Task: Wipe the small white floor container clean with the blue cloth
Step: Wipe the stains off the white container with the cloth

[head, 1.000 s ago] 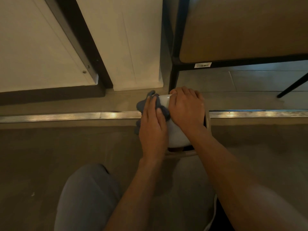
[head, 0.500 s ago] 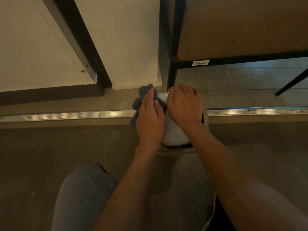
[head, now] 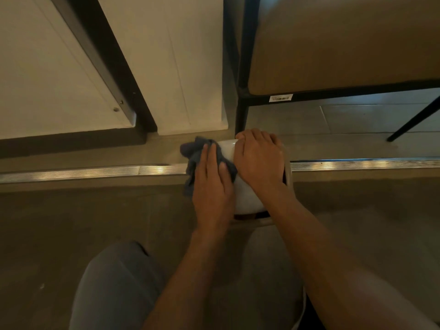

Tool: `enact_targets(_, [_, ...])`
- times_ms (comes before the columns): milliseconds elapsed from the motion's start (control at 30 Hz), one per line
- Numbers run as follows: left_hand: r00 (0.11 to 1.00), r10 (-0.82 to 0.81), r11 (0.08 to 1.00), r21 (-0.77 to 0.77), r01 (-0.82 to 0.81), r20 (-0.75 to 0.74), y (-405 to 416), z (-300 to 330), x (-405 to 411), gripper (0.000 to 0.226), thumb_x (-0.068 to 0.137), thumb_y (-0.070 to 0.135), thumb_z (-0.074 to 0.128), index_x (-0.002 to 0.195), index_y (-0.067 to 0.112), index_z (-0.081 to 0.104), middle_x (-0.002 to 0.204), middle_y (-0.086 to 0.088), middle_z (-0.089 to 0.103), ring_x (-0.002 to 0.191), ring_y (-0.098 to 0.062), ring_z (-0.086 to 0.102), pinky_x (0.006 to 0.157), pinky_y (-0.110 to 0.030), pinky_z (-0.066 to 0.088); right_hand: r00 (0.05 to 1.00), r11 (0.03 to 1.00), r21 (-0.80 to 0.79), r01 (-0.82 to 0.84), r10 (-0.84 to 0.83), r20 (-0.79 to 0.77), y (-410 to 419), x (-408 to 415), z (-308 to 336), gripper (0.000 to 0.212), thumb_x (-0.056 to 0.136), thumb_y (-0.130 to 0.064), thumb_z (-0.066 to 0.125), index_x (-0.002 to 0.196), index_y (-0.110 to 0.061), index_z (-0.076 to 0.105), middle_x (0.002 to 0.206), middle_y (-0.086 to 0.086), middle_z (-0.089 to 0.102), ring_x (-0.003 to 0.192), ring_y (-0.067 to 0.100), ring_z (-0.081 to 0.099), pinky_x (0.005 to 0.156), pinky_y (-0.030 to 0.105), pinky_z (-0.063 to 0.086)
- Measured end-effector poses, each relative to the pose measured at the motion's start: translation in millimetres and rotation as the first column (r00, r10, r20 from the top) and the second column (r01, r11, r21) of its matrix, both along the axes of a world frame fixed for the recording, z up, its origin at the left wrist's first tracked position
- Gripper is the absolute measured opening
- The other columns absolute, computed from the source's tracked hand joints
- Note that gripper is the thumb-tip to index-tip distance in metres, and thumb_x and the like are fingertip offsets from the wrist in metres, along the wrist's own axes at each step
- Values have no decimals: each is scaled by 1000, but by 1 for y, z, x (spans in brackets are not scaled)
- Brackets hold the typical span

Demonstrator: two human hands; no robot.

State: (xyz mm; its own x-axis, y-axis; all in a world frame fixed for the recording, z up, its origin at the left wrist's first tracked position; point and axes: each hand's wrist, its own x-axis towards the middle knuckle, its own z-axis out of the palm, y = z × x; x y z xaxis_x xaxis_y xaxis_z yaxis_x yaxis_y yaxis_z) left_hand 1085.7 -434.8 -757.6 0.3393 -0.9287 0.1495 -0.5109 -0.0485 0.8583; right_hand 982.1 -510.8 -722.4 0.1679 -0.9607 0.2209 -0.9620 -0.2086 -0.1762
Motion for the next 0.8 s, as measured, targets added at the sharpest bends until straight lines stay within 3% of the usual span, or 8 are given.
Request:
enact_targets(167, [994, -91, 984, 157, 80, 68, -52, 38, 18, 39, 109, 31, 32, 137, 19, 56, 132, -7, 62, 122, -20, 57, 106, -44, 45, 1000, 1000, -25, 13, -12, 24, 1, 4, 4, 55, 94, -36, 17, 102, -14, 66, 100, 9, 70, 94, 26, 65, 93, 42, 45])
enact_targets(267, [997, -80, 996, 30, 79, 20, -22, 16, 12, 41, 109, 37, 31, 149, 30, 39, 147, -3, 50, 128, -9, 48, 111, -42, 43, 1000, 1000, 20, 2, -2, -11, 0, 2, 2, 41, 97, -36, 30, 105, -14, 64, 103, 10, 68, 96, 25, 64, 94, 42, 45])
enact_targets(367, [998, -45, 999, 28, 46, -41, 35, -16, -3, 53, 105, 50, 31, 151, 58, 6, 164, 1, 27, 143, -21, 41, 111, -52, 44, 1000, 999, 36, -7, 6, 9, -1, 0, 1, 41, 97, -38, 31, 109, -14, 61, 107, 10, 66, 100, 25, 62, 97, 42, 44])
enact_targets(467, [997, -27, 1000, -7, 28, 75, 76, -36, -15, 62, 104, 54, 28, 156, 50, -7, 169, 13, 3, 155, -12, 15, 120, -52, 32, 1000, 1000, 25, 8, -8, 7, 0, 2, 0, 54, 95, -41, 17, 112, -15, 61, 110, 9, 66, 103, 25, 61, 101, 42, 42])
enact_targets(533, [996, -31, 999, -30, 34, 83, 76, -38, -15, 61, 105, 55, 25, 156, 49, -9, 169, 17, 0, 155, -4, 6, 124, -45, 23, 1000, 1000, 27, 10, -10, -5, 1, 2, 1, 57, 94, -42, 13, 113, -16, 61, 111, 8, 66, 103, 24, 61, 101, 41, 41])
enact_targets(633, [1000, -12, 998, 54, 14, -21, 48, -27, -6, 61, 104, 52, 30, 158, 40, 4, 168, 1, 17, 153, -19, 23, 117, -35, 28, 1000, 999, 29, 14, -14, 0, 0, 1, 4, 57, 94, -40, 13, 111, -16, 62, 108, 7, 66, 101, 23, 62, 100, 40, 42])
enact_targets(700, [1000, -23, 995, 95, 24, -12, 19, -11, 5, 56, 106, 47, 31, 157, 28, 21, 161, -5, 31, 147, -20, 33, 115, -33, 30, 1000, 1000, 22, 9, -9, -9, 1, 1, 4, 48, 96, -39, 23, 111, -15, 62, 108, 8, 67, 101, 24, 62, 98, 40, 43])
enact_targets(800, [998, -62, 984, 170, 62, -2, -28, 27, 15, 34, 110, 37, 30, 133, 24, 52, 128, -5, 59, 123, -22, 55, 103, -38, 43, 1000, 1000, 12, 9, -9, 4, 2, 1, 5, 45, 97, -33, 25, 108, -14, 64, 106, 9, 68, 99, 25, 63, 96, 40, 45])
